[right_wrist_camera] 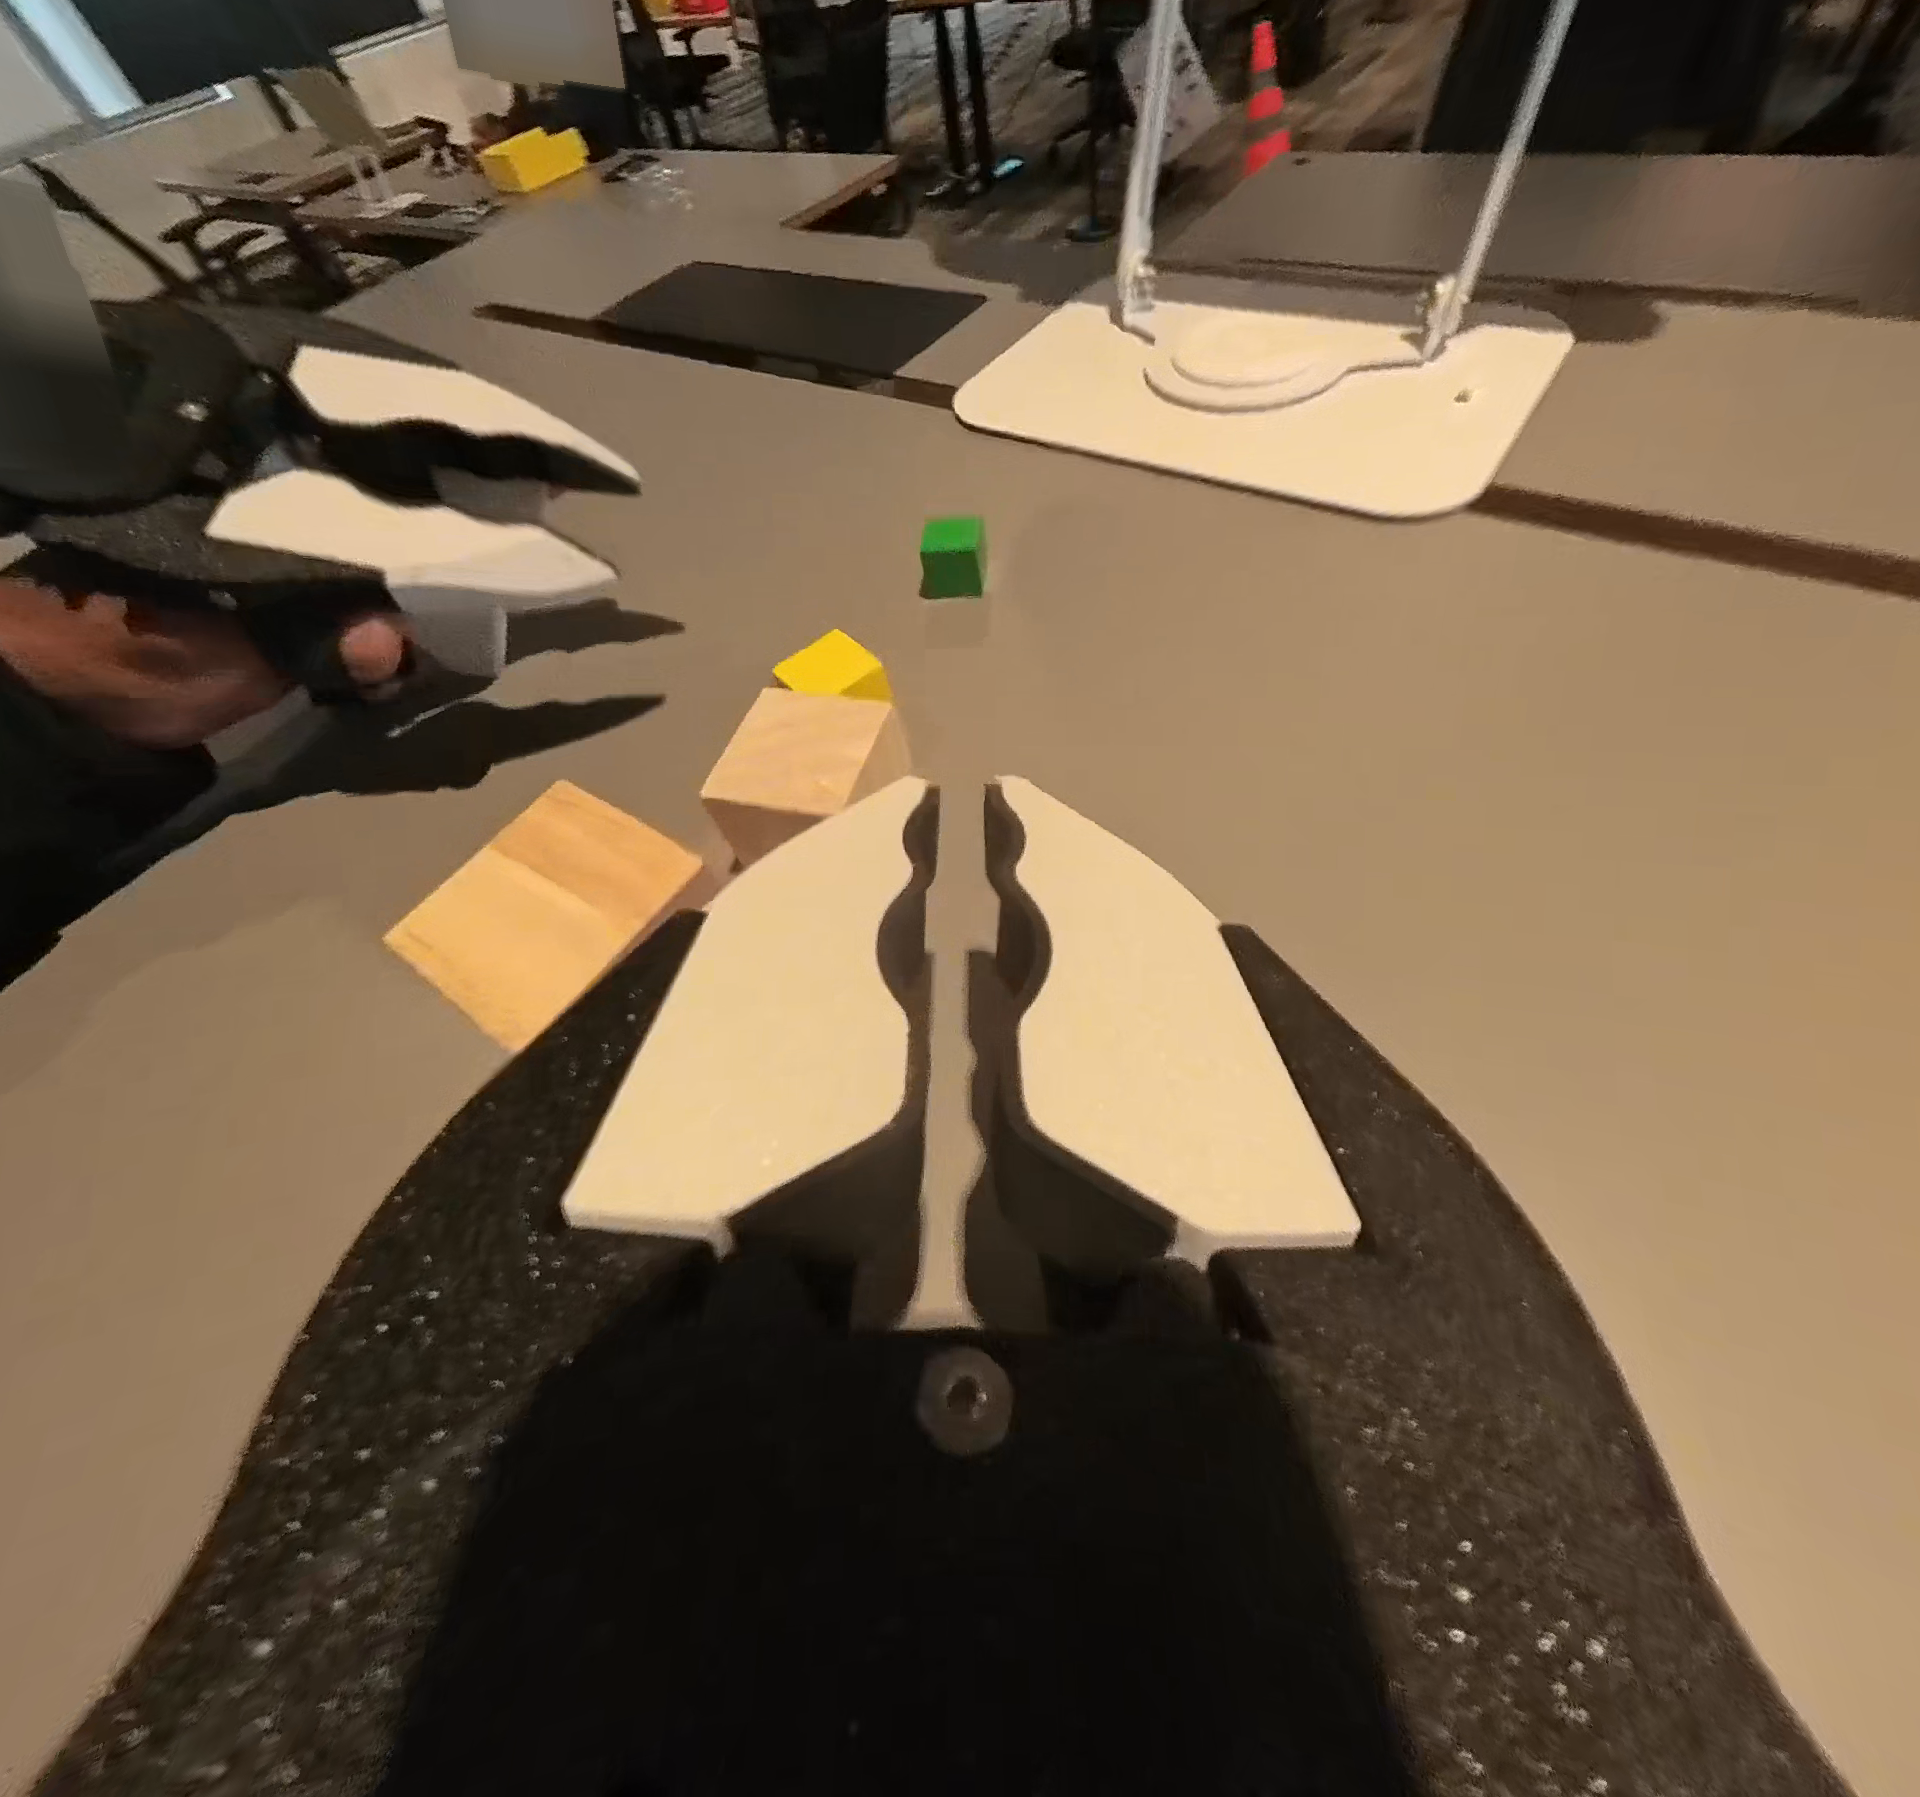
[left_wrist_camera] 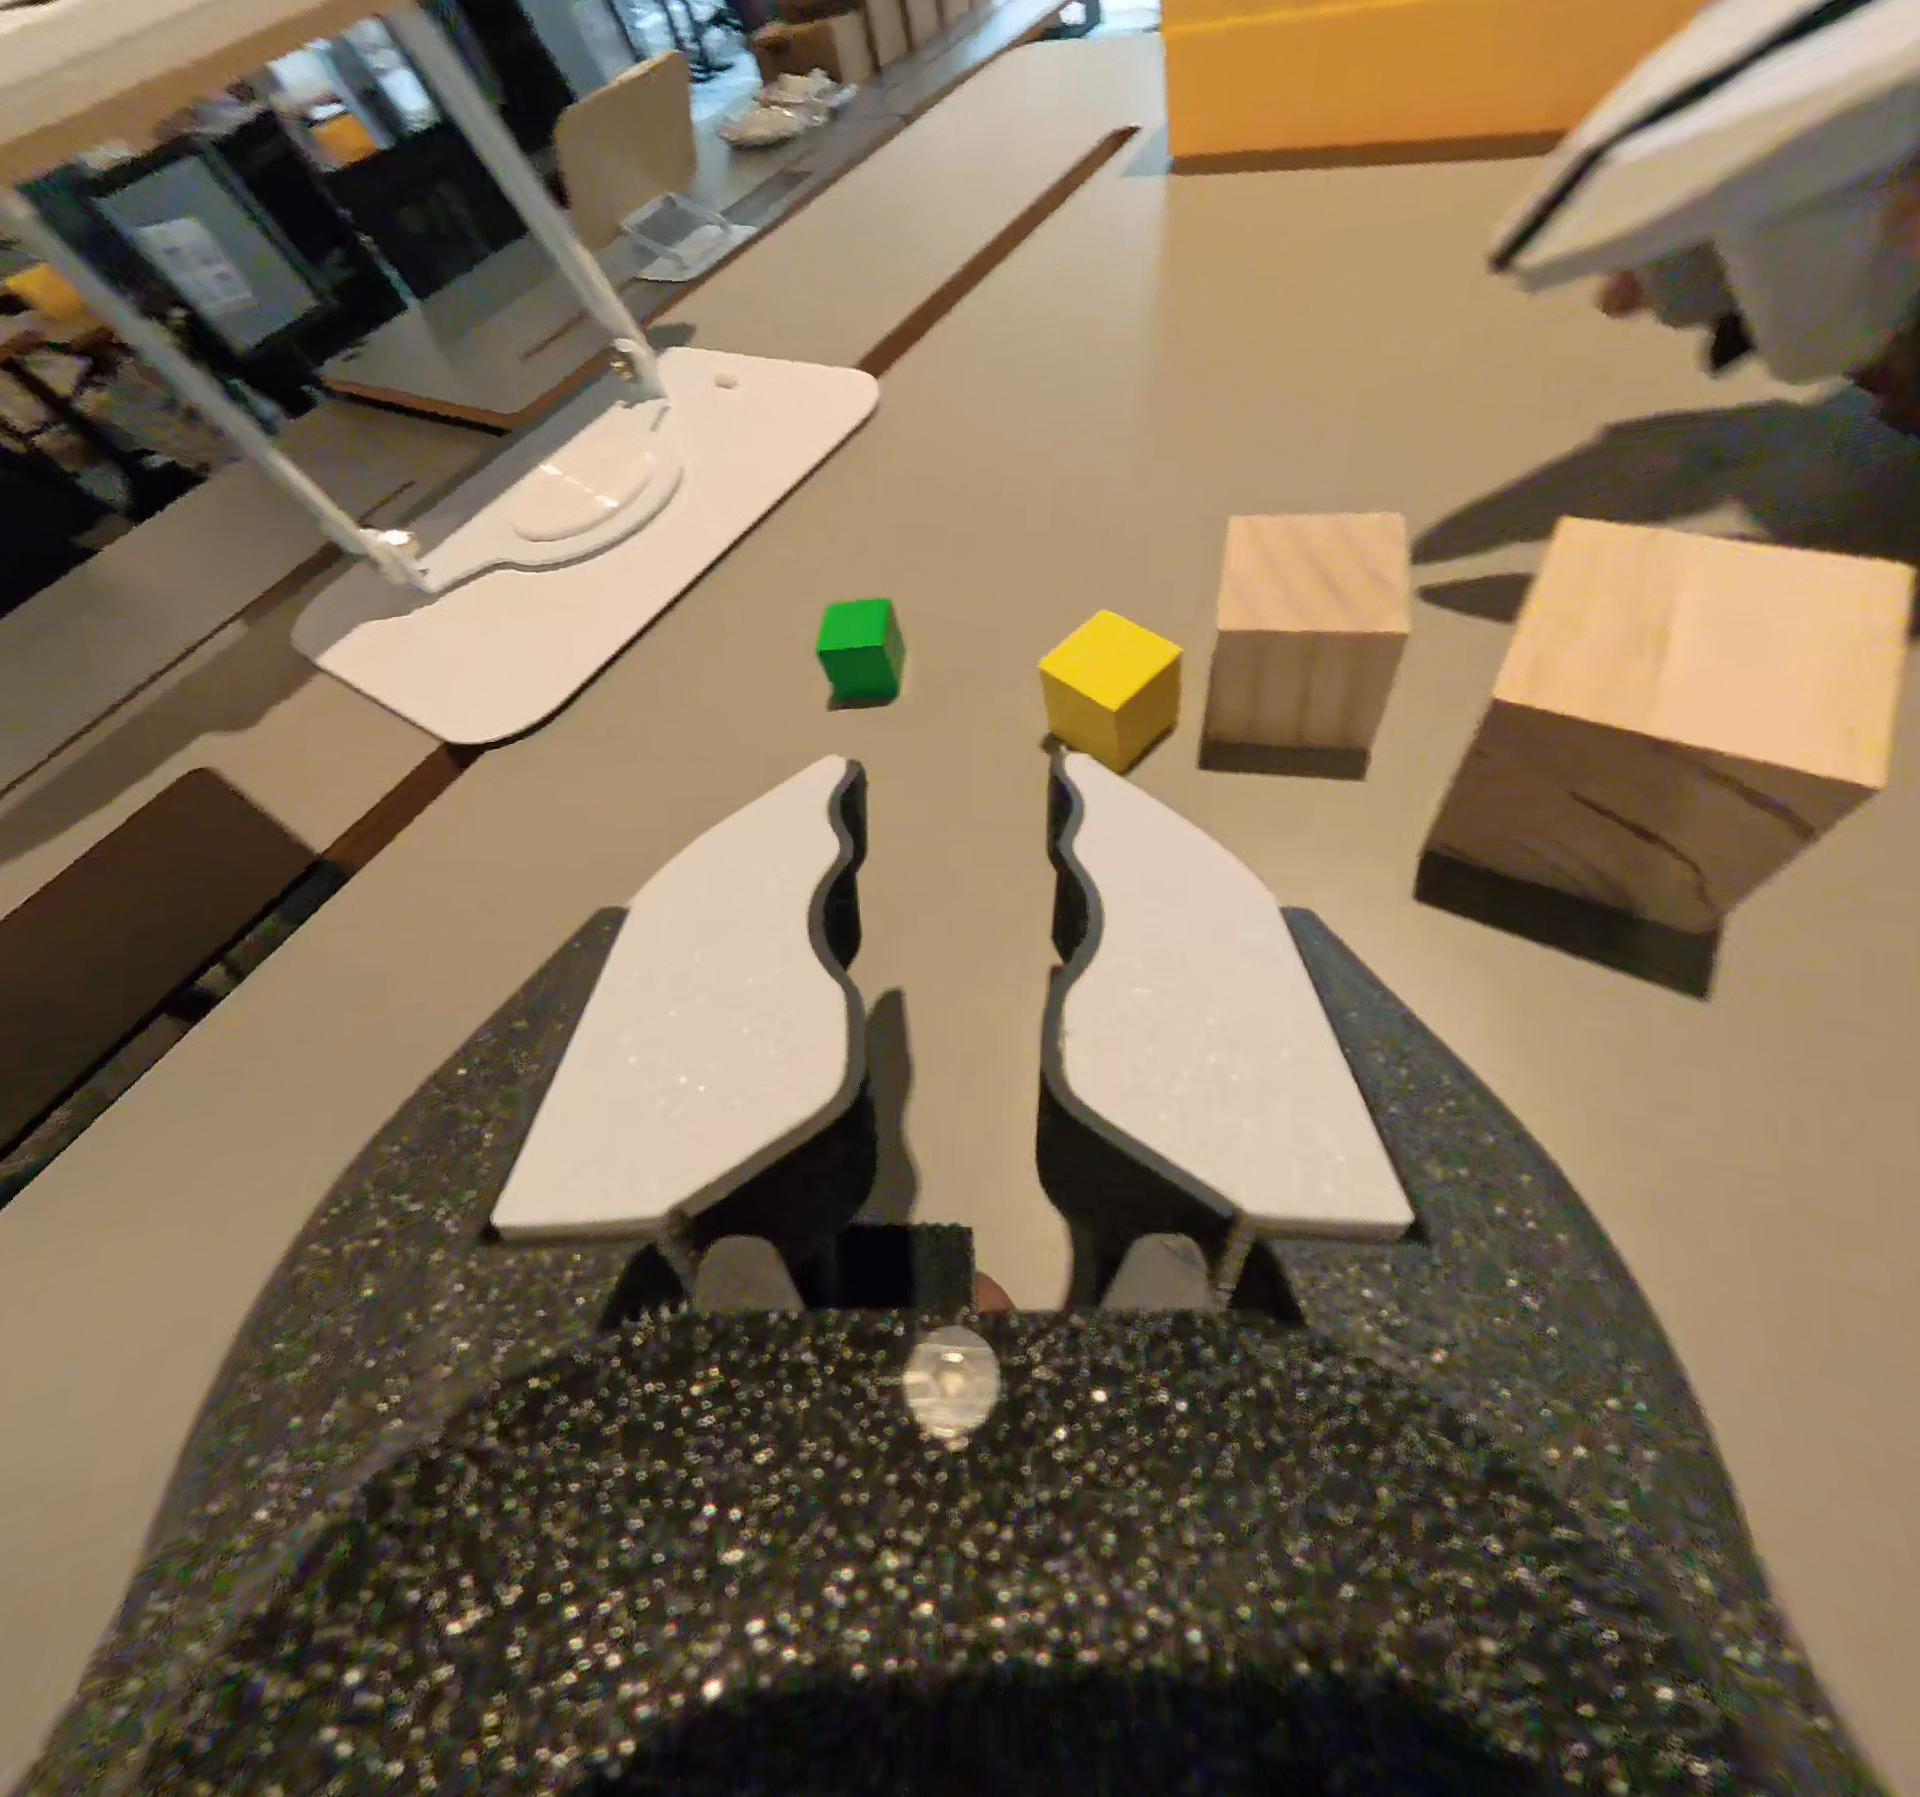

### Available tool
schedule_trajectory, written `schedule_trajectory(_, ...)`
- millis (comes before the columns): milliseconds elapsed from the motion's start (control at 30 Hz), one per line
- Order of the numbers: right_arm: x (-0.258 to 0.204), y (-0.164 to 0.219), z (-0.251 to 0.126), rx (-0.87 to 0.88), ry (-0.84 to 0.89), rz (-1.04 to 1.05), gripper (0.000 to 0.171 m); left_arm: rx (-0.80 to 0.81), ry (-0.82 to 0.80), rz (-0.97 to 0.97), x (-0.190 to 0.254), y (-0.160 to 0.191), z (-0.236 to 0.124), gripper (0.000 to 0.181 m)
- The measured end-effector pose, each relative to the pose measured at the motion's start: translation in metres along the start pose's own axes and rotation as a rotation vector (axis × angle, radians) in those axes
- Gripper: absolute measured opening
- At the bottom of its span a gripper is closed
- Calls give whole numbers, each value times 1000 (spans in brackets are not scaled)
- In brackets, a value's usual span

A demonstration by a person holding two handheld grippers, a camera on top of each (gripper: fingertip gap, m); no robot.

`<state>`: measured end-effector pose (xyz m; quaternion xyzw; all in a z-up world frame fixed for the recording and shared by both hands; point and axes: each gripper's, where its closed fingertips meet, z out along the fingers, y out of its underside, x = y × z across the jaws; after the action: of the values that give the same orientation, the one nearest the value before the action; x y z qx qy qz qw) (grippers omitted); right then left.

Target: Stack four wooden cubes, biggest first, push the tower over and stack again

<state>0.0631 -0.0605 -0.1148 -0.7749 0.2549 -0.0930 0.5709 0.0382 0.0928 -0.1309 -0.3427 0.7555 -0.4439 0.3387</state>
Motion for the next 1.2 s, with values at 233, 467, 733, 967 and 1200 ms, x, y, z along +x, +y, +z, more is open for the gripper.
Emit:
schedule_trajectory(233,6,-22,45,-21,-96,-50,21,31,295,-186,46,-17,6,40)
schedule_trajectory(467,4,-25,51,90,-142,2,22,-54,309,-209,58,-14,25,40)
schedule_trajectory(733,8,-26,48,99,-199,99,23,-74,288,-137,67,-20,46,44)
schedule_trajectory(967,6,-24,48,84,-216,91,23,-90,283,-83,72,-18,47,44)
schedule_trajectory(1200,5,-23,49,82,-223,99,22,-73,299,-86,76,-20,45,48)
